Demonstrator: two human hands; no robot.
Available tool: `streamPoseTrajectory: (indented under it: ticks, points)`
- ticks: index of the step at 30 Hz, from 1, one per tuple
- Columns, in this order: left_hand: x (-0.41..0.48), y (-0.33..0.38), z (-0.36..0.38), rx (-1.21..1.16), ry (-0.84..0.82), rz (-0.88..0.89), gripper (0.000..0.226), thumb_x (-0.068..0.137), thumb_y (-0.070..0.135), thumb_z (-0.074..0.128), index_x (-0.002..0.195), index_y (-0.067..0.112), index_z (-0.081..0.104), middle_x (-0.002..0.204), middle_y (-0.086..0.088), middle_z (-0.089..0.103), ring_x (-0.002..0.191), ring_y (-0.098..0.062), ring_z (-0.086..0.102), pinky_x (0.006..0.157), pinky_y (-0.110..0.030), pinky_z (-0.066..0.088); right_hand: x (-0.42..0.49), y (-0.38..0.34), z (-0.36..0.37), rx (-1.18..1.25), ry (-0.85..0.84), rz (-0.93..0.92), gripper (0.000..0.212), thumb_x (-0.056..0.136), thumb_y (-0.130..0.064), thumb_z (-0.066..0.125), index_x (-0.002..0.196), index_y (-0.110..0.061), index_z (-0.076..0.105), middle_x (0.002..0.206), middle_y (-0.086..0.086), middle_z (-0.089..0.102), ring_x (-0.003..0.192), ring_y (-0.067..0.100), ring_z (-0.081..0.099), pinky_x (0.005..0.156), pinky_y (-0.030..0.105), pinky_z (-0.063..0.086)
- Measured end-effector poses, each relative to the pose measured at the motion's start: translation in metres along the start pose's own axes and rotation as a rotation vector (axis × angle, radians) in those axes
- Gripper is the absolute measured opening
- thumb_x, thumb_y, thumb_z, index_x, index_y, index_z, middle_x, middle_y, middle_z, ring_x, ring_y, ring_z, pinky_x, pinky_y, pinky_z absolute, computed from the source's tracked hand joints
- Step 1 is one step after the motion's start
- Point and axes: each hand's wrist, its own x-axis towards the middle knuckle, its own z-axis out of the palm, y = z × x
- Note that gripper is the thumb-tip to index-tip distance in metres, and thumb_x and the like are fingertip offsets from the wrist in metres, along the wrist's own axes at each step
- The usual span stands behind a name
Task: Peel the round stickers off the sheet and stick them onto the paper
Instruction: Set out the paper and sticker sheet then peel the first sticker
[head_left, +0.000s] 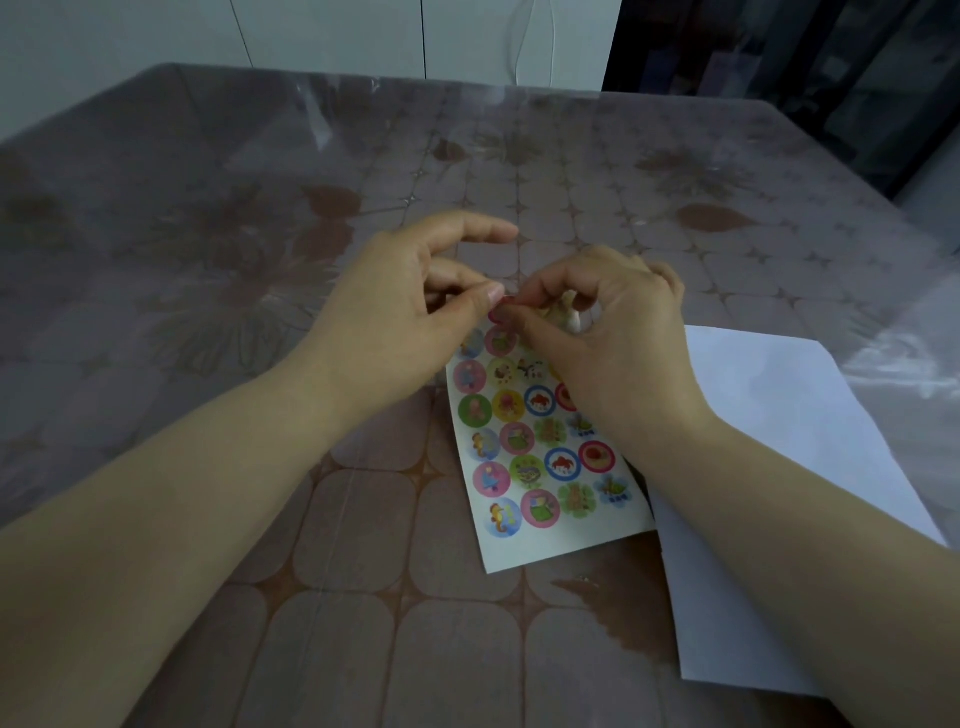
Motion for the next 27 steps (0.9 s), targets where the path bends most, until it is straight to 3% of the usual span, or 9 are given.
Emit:
streamPoseTrajectory:
  ticks: [4,8,13,17,20,22,24,27]
  points:
    - [0.001,-0.001,-0.001,-0.031,0.018,-0.061,0.03,0.087,0.008,0.062,0.112,0.024,0.059,0.079,0.021,0.07,0.073,0.002,0.067,0.073,-0.016,0.049,0.0,0.002,0.001,-0.06,0.028,-0.082,0.009,0.075,-0.03,0.068,0.074,-0.031,0.06,0.079,-0.017,0.053,0.077,0.009,0.051,0.093,0.018,0.018]
    - [0.003,-0.005,-0.002,-0.058,0.035,-0.127,0.029,0.088,0.008,0.061,0.113,0.02,0.059,0.077,0.015,0.071,0.072,-0.007,0.066,0.072,-0.022,0.05,-0.001,0.003,-0.001,-0.026,-0.014,-0.134,0.007,0.075,-0.027,0.07,0.074,-0.023,0.064,0.076,-0.013,0.056,0.073,0.008,0.049,0.082,0.028,0.034]
    - [0.005,-0.009,-0.003,-0.068,0.023,-0.177,0.022,0.089,0.011,0.06,0.109,0.019,0.061,0.08,-0.007,0.074,0.08,-0.023,0.069,0.082,-0.036,0.051,0.001,-0.002,-0.009,0.225,-0.131,0.134,0.015,0.076,-0.023,0.075,0.076,-0.025,0.06,0.071,-0.013,0.063,0.067,0.001,0.057,0.06,0.012,0.045]
    - [0.005,-0.012,-0.001,-0.013,-0.025,-0.169,0.014,0.088,0.012,0.061,0.1,0.016,0.065,0.075,0.004,0.073,0.071,-0.006,0.065,0.071,-0.017,0.047,0.006,0.002,-0.012,0.322,-0.149,0.254,0.017,0.075,-0.02,0.076,0.085,-0.028,0.063,0.071,-0.011,0.067,0.065,-0.003,0.061,0.06,0.008,0.045]
    - [0.006,-0.014,0.002,0.024,-0.048,-0.154,0.013,0.088,0.007,0.06,0.098,0.011,0.068,0.085,0.009,0.071,0.075,0.003,0.065,0.068,-0.006,0.045,0.013,0.0,-0.015,0.38,-0.161,0.289,0.012,0.076,-0.011,0.073,0.074,-0.023,0.07,0.071,-0.008,0.069,0.062,0.001,0.061,0.062,0.017,0.05]
    - [0.007,-0.015,0.003,0.063,-0.071,-0.128,0.014,0.087,0.005,0.06,0.094,0.014,0.068,0.088,0.011,0.069,0.074,0.012,0.062,0.07,-0.002,0.044,0.026,0.0,-0.036,0.467,-0.109,0.359,0.012,0.077,-0.009,0.073,0.071,-0.019,0.068,0.062,-0.006,0.066,0.053,0.0,0.055,0.054,0.013,0.046]
    - [0.008,-0.018,0.004,0.154,-0.077,-0.079,0.021,0.087,0.006,0.06,0.089,0.027,0.064,0.084,0.019,0.064,0.072,0.019,0.058,0.07,0.0,0.043,0.041,0.003,-0.071,0.385,-0.15,0.395,0.006,0.076,-0.017,0.073,0.072,-0.019,0.069,0.06,-0.009,0.065,0.052,-0.001,0.05,0.054,0.011,0.043]
    - [0.008,-0.019,0.005,0.29,-0.082,-0.033,0.023,0.088,0.01,0.059,0.091,0.033,0.062,0.086,0.017,0.064,0.078,0.008,0.059,0.068,-0.005,0.042,0.048,0.018,-0.114,0.139,-0.357,0.471,0.007,0.072,-0.028,0.075,0.074,-0.021,0.073,0.063,-0.013,0.069,0.056,-0.003,0.054,0.062,0.015,0.051]
